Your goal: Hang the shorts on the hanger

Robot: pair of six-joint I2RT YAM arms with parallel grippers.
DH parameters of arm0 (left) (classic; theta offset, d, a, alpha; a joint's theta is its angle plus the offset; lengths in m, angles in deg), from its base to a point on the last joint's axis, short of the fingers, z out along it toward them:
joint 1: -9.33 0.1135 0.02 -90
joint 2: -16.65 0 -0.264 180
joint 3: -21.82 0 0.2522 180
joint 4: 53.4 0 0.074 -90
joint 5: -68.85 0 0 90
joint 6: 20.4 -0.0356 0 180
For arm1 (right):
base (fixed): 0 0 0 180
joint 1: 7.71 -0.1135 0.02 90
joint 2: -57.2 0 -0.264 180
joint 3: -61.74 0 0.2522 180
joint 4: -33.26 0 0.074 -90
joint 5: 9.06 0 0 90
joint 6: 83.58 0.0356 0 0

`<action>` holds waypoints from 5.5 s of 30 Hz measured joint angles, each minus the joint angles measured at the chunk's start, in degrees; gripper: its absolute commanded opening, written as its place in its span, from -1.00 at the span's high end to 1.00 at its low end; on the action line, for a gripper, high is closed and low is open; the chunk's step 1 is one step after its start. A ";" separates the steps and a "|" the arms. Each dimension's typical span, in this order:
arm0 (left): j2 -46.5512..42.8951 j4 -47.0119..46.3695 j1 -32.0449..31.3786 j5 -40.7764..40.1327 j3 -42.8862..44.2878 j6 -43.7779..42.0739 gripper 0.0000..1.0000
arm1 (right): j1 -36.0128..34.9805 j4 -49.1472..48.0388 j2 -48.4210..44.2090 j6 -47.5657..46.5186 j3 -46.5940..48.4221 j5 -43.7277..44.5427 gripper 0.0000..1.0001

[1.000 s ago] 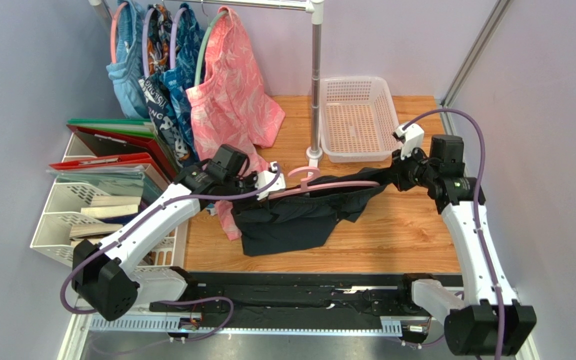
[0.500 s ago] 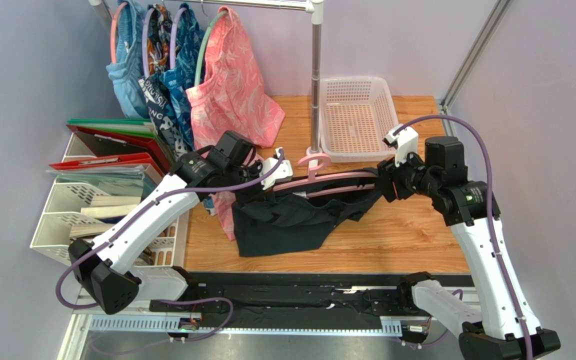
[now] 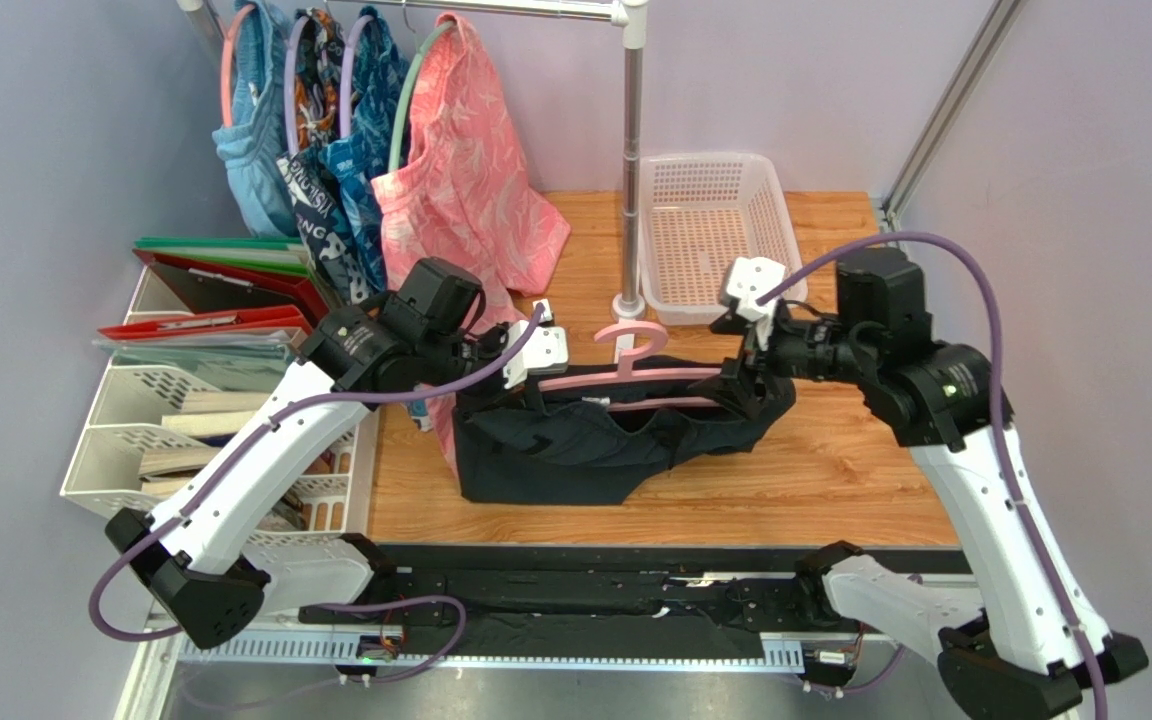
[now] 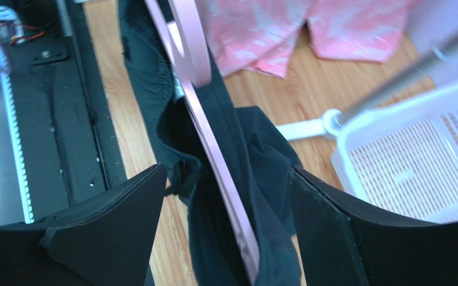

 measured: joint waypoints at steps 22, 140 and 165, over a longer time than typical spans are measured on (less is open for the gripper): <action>-0.55 3.41 0.61 5.44 5.90 -1.57 0.05 | -21.14 -11.67 6.16 -0.35 -1.55 6.25 1.00; 14.05 -35.98 -43.47 -23.32 6.51 -2.40 -0.33 | -23.54 -8.39 10.05 33.99 9.29 28.44 1.00; 14.01 -36.44 -41.16 -23.21 9.29 -1.92 -0.33 | -24.28 -12.22 8.70 36.37 5.49 32.35 1.00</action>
